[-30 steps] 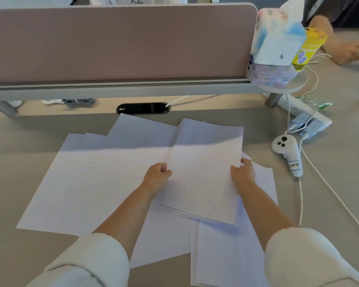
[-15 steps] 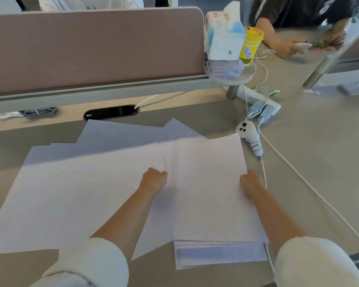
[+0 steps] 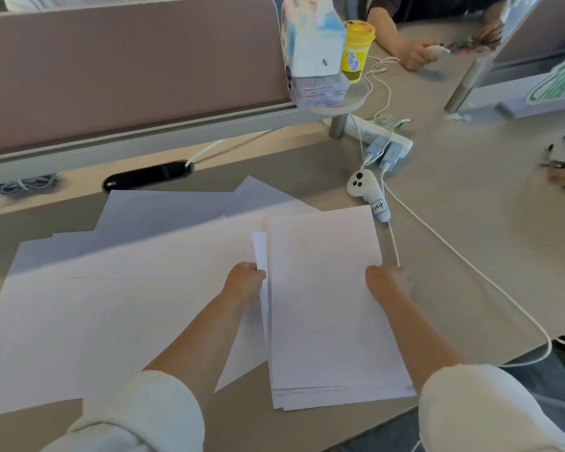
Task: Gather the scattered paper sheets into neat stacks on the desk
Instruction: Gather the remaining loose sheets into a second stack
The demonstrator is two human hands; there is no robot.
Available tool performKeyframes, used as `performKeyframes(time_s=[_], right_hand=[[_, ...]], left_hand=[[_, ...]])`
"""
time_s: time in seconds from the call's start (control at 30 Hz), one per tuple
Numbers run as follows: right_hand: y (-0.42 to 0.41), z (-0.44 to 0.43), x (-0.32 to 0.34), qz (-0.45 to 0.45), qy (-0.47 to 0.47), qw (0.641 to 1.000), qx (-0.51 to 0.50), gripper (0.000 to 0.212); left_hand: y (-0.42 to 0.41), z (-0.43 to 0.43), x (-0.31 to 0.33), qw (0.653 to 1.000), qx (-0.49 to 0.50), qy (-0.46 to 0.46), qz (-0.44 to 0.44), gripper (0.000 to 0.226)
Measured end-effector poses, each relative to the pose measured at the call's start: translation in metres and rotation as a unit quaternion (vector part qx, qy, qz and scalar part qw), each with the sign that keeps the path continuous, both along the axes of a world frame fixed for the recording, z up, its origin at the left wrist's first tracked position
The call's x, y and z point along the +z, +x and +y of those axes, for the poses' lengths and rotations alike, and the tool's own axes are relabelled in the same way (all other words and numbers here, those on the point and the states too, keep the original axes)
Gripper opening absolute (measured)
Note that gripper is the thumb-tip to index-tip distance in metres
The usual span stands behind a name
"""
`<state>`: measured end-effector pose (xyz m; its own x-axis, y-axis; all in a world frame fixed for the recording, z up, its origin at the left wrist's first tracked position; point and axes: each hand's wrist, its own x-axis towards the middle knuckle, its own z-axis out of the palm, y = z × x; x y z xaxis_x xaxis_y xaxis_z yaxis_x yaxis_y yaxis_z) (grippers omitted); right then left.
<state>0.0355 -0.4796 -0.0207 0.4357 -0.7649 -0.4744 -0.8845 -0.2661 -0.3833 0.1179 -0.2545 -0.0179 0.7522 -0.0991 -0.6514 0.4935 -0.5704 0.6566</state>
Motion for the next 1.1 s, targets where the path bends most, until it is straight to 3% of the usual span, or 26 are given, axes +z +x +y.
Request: performKeyframes(time_s=[0.1,0.33,0.6,0.73,1.0,1.1], right_hand=[[-0.004,-0.003,-0.002,-0.037,0.032,0.999,-0.004,0.013],[-0.007,-0.008,-0.006,-0.082,0.049,0.995,-0.003,0.035],[-0.010,-0.018,-0.009,-0.170,0.112,0.979,-0.011,0.024],[-0.013,-0.028,-0.011,-0.153,0.137,0.979,0.006,0.014],[-0.011,-0.022,-0.012,-0.150,0.162,0.975,-0.019,0.039],[-0.013,-0.025,-0.011,-0.140,0.163,0.976,-0.036,0.038]], left_hand=[[-0.003,0.005,-0.010,0.999,0.001,-0.002,-0.032,0.022],[-0.004,0.009,-0.020,0.998,0.052,-0.041,-0.020,0.027],[-0.005,0.005,-0.016,0.994,0.085,-0.066,-0.027,0.019],[-0.006,0.005,-0.019,0.994,0.084,-0.056,-0.036,0.020],[-0.007,0.004,-0.021,0.994,0.089,-0.044,-0.049,0.016],[-0.007,0.002,-0.022,0.994,0.084,-0.036,-0.059,0.013]])
